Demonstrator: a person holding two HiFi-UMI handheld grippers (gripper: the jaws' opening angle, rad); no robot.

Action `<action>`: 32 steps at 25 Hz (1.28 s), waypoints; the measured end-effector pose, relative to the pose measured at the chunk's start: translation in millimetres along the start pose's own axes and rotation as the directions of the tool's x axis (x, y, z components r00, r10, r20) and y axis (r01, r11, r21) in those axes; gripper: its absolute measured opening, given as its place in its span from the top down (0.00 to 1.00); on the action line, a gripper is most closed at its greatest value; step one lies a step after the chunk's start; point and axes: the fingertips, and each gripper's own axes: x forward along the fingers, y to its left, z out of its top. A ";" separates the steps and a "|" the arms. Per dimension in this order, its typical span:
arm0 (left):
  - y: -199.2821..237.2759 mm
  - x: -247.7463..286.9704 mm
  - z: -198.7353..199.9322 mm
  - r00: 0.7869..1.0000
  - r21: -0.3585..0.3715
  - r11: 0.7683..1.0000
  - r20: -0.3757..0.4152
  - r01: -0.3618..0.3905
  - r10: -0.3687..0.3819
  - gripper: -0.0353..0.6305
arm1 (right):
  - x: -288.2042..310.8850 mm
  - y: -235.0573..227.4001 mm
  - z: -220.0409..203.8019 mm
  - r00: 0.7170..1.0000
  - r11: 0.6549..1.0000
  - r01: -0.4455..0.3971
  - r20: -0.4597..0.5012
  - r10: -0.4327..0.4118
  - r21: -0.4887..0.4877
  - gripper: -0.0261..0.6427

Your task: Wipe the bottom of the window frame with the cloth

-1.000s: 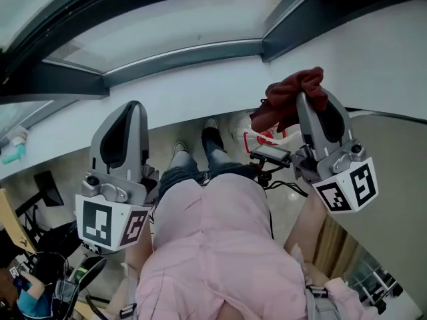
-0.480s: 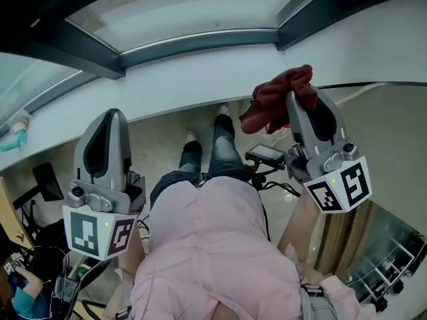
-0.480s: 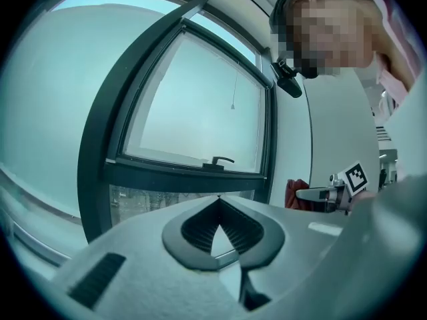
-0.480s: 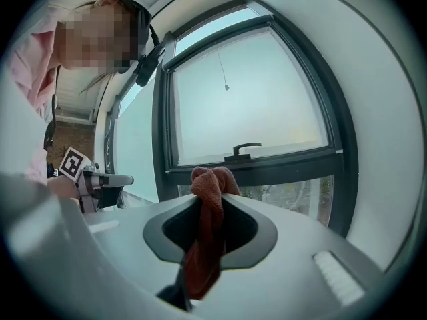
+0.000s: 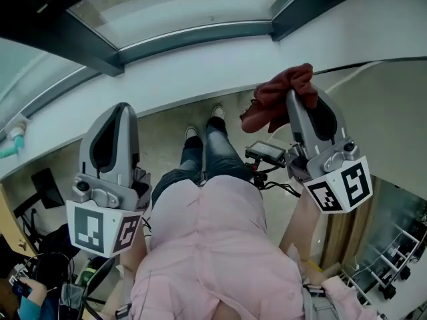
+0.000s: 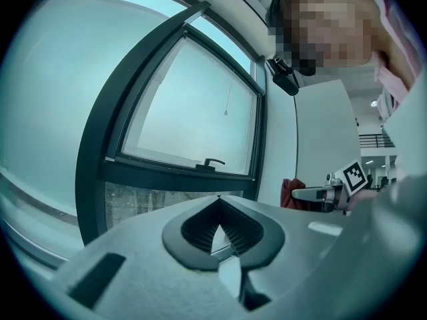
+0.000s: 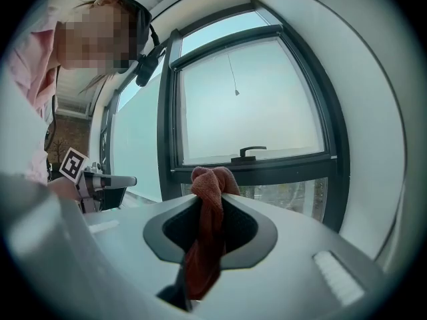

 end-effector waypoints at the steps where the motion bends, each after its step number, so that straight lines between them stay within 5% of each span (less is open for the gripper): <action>1: -3.1 0.6 1.4 1.000 -0.003 1.000 0.007 0.010 -0.010 0.95 | -1.6 1.9 1.9 1.000 1.000 -0.001 -0.002 0.001 -0.007 0.86; 12: -1.9 1.6 0.5 1.000 -0.023 1.000 0.011 0.002 -0.002 0.95 | 12.2 25.1 -2.8 0.995 0.995 -0.097 -0.035 0.096 -0.022 0.86; 32: 6.7 8.2 0.4 1.000 -0.034 0.999 0.000 0.025 -0.025 0.95 | 12.8 14.1 -1.8 0.999 0.999 -0.038 -0.018 0.038 -0.009 0.86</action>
